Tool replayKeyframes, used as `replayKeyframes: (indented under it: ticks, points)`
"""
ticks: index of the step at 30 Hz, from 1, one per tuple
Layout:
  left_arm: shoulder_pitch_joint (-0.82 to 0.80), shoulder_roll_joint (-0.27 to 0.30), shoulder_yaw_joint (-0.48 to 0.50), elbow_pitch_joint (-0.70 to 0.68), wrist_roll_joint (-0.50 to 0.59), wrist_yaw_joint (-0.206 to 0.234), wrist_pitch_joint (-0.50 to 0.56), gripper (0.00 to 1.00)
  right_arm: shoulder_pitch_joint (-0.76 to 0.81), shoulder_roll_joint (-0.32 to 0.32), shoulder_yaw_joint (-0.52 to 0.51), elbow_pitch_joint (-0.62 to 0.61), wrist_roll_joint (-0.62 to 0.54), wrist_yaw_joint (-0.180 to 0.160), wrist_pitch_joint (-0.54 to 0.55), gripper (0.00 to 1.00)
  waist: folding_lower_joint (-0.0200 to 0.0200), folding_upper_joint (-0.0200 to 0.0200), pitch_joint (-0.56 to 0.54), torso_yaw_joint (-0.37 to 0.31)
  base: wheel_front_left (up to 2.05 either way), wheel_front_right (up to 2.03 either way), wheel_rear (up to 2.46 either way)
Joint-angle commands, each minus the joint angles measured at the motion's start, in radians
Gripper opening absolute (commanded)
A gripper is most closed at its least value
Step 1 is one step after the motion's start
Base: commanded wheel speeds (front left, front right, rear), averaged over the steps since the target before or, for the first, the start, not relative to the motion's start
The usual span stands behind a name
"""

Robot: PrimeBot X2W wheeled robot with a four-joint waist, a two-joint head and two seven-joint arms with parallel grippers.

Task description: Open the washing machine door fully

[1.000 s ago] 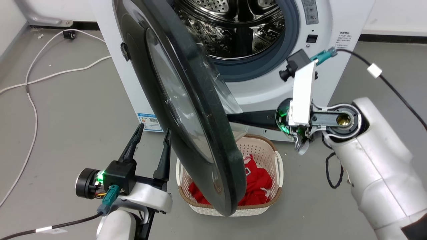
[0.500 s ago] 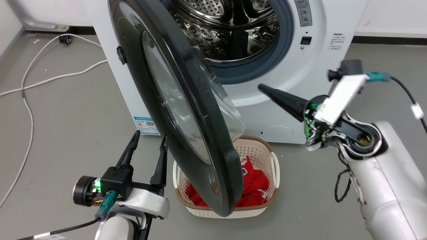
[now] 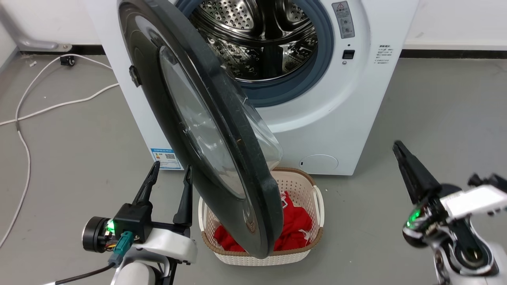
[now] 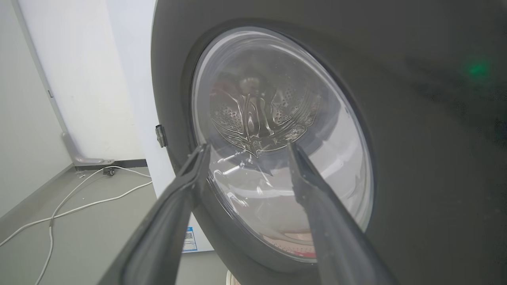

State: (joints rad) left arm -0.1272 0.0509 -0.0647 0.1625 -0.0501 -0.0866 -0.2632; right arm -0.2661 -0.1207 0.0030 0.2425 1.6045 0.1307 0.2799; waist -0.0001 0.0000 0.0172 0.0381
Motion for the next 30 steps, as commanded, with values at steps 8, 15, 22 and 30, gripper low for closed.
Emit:
replayKeyframes:
  ticks: [8,15,22,30]
  points:
    - [0.014,-0.001,0.016,0.0,-0.004,0.008,-0.002,1.0,0.223,0.046,-0.027,-0.136,-0.052,0.0,-0.15,1.0,0.0001,0.0,-0.003,-0.024,0.0,0.0,0.0]
    - [0.012,-0.001,0.025,-0.002,-0.009,0.015,-0.002,1.0,0.276,0.059,0.025,-0.126,-0.26,0.0,-0.342,1.0,0.0001,0.0,-0.006,-0.039,0.0,0.0,0.0]
    - [0.017,-0.001,0.027,-0.006,-0.009,0.017,-0.002,1.0,0.233,0.032,0.012,-0.094,-0.722,0.0,-0.519,1.0,0.0001,0.0,-0.006,-0.049,0.0,0.0,0.0]
    - [0.013,-0.001,0.032,-0.005,-0.002,0.011,-0.002,1.0,0.233,0.066,-0.089,-0.218,-1.377,0.0,-0.544,1.0,0.0001,0.0,-0.002,-0.052,0.0,0.0,0.0]
